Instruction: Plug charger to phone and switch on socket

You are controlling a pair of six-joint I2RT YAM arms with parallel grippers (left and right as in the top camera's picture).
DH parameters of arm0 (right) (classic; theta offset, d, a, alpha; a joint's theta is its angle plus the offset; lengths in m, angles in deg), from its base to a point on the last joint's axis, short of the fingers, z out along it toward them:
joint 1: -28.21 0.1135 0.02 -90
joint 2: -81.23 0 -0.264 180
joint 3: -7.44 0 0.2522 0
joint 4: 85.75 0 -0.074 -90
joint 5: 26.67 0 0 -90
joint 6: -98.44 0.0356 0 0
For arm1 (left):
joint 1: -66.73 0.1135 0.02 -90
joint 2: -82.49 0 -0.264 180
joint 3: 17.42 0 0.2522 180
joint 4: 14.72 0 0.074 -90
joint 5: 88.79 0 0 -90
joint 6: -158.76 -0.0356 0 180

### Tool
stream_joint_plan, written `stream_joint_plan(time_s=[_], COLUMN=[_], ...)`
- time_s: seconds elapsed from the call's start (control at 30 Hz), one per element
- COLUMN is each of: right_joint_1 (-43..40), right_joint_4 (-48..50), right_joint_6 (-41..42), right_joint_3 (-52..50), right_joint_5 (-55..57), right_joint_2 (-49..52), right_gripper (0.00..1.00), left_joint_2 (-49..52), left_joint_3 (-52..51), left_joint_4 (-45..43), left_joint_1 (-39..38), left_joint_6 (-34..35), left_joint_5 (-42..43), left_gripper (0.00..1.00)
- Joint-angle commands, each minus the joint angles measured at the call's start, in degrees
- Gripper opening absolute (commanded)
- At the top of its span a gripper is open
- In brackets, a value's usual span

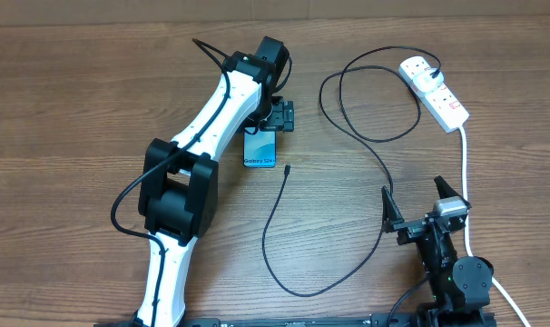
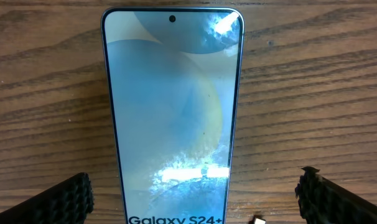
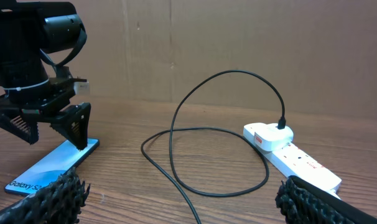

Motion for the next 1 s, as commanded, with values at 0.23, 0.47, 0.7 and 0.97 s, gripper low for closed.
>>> stream_joint_plan(time_s=[0.23, 0.47, 0.7, 0.97], right_joint_1=[0.2, 0.2, 0.2, 0.2], right_joint_4=[0.2, 0.2, 0.2, 0.2], right_joint_6=[0.3, 0.3, 0.4, 0.4], right_joint_3=[-0.6, -0.6, -0.6, -0.6], right_joint_5=[0.5, 0.5, 0.5, 0.5], right_joint_2=[-0.6, -0.6, -0.6, -0.6], right_gripper=[1.00, 1.00, 1.00, 1.00], left_joint_2=[0.4, 0.4, 0.4, 0.4], left_joint_3=[1.0, 1.0, 0.0, -1.6], left_joint_4=[0.0, 0.2, -0.1, -0.9], left_joint_1=[0.3, 0.6, 1.4, 1.5], left_joint_6=[-0.9, -0.9, -0.9, -0.9], left_joint_5=[0.2, 0.1, 0.1, 0.1], left_gripper=[1.00, 1.00, 1.00, 1.00])
